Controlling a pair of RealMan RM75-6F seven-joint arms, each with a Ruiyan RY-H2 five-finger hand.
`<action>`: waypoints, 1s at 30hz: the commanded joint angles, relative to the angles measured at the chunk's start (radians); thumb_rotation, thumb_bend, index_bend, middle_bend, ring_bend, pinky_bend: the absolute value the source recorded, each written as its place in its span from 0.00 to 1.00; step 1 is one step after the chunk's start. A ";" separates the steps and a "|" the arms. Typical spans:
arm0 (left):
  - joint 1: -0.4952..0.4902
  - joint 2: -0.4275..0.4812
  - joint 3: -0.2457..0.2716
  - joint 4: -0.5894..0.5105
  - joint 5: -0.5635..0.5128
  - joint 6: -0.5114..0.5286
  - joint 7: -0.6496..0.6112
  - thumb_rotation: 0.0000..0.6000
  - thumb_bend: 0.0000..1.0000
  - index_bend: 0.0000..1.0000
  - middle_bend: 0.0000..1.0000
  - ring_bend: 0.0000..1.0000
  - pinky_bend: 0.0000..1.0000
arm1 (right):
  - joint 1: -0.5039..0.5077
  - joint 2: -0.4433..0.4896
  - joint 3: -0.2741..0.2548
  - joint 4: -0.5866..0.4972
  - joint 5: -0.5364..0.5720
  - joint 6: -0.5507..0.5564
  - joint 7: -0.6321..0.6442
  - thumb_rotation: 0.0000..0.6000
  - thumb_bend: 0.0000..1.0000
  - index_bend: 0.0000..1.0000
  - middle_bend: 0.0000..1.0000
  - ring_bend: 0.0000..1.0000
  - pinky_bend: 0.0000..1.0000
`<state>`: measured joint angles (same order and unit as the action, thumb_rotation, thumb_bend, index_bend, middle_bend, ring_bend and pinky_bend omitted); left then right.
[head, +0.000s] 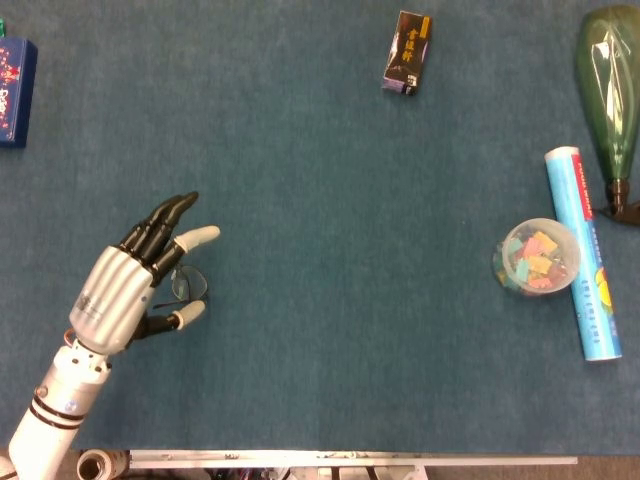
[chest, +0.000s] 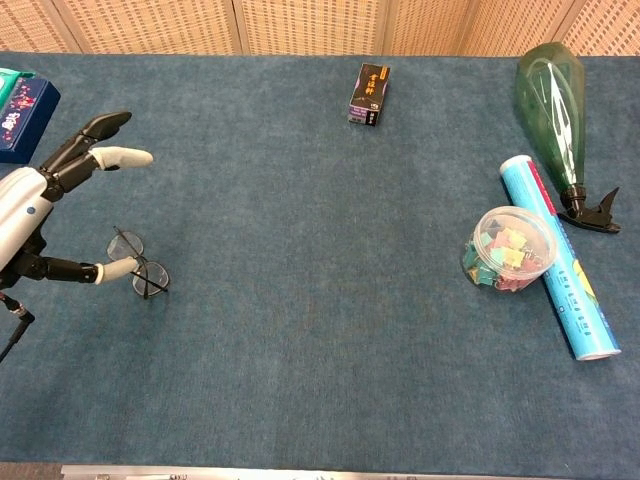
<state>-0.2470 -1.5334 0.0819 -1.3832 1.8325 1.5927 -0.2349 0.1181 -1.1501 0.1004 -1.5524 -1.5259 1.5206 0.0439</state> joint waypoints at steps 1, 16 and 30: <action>-0.003 -0.008 -0.010 0.019 -0.015 -0.007 -0.001 1.00 0.04 0.19 0.00 0.04 0.20 | 0.000 0.000 0.001 -0.001 0.000 0.001 0.000 1.00 0.21 0.22 0.30 0.36 0.47; -0.010 -0.050 -0.040 0.122 -0.079 -0.032 -0.031 1.00 0.04 0.19 0.00 0.04 0.20 | 0.000 -0.002 0.000 -0.004 0.001 -0.002 -0.011 1.00 0.21 0.22 0.30 0.36 0.47; -0.035 -0.098 -0.060 0.225 -0.128 -0.081 -0.077 1.00 0.04 0.19 0.00 0.04 0.20 | 0.001 -0.002 0.000 -0.008 0.003 -0.007 -0.016 1.00 0.21 0.22 0.30 0.36 0.47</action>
<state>-0.2786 -1.6270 0.0239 -1.1644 1.7089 1.5178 -0.3083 0.1191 -1.1521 0.1002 -1.5608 -1.5230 1.5141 0.0277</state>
